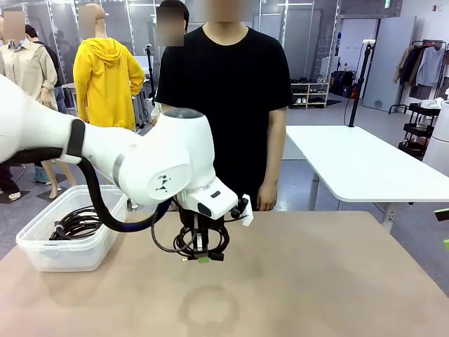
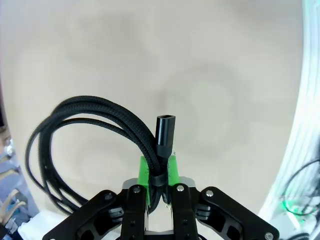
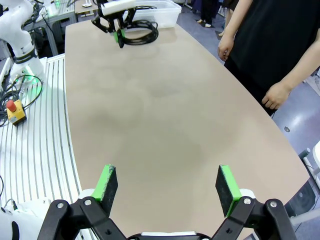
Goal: Organize and store the cables.
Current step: Place the USB Extension Cable into the Organizing box.
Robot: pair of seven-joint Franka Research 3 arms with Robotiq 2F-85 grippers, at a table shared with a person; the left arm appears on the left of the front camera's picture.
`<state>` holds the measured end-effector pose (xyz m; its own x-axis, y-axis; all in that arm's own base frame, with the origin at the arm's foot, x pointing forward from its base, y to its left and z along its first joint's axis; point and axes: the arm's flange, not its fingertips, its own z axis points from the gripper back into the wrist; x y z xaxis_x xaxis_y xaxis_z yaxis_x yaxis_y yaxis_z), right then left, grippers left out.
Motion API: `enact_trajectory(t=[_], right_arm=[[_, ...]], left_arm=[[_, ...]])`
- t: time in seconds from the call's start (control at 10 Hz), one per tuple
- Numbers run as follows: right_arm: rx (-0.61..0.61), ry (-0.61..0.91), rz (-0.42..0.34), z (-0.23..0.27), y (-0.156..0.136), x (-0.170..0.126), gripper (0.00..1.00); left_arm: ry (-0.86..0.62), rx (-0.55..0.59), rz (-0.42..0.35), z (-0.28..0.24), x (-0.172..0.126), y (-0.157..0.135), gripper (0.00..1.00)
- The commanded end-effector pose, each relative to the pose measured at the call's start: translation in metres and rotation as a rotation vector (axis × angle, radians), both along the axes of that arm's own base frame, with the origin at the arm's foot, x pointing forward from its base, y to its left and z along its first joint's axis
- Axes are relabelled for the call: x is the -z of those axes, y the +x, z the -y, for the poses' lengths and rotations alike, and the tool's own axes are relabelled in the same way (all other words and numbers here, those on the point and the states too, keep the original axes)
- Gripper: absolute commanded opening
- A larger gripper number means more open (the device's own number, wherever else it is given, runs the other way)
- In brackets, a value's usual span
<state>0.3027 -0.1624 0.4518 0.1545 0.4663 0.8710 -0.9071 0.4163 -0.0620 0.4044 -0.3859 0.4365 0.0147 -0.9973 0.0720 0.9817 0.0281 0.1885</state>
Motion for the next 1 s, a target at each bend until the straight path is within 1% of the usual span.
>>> enact_trajectory(t=[0.0,0.2,0.3,0.4,0.8,0.9], right_arm=[[-0.007,0.007,0.022,0.0012,0.0011,0.0006,1.00],[-0.007,0.007,0.022,0.0012,0.0011,0.0006,1.00],[-0.007,0.007,0.022,0.0012,0.0011,0.0006,1.00],[-0.007,0.007,0.022,0.0012,0.0011,0.0006,1.00],[-0.007,0.007,0.022,0.0012,0.0011,0.0006,1.00],[-0.007,0.007,0.022,0.0012,0.0011,0.0006,1.00]], left_arm=[[-0.020,0.019,0.023,-0.0207,-0.0095,-0.0132,0.00],[-0.022,0.019,0.041,-0.0219,-0.0146,-0.0171,0.00],[-0.029,0.046,0.037,-0.0202,-0.0126,-0.0147,0.00],[-0.001,0.006,0.040,-0.0148,-0.0190,-0.0126,0.00],[-0.001,0.006,0.040,-0.0148,-0.0190,-0.0126,0.00],[0.001,0.012,0.038,-0.0155,-0.0162,-0.0131,0.16]])
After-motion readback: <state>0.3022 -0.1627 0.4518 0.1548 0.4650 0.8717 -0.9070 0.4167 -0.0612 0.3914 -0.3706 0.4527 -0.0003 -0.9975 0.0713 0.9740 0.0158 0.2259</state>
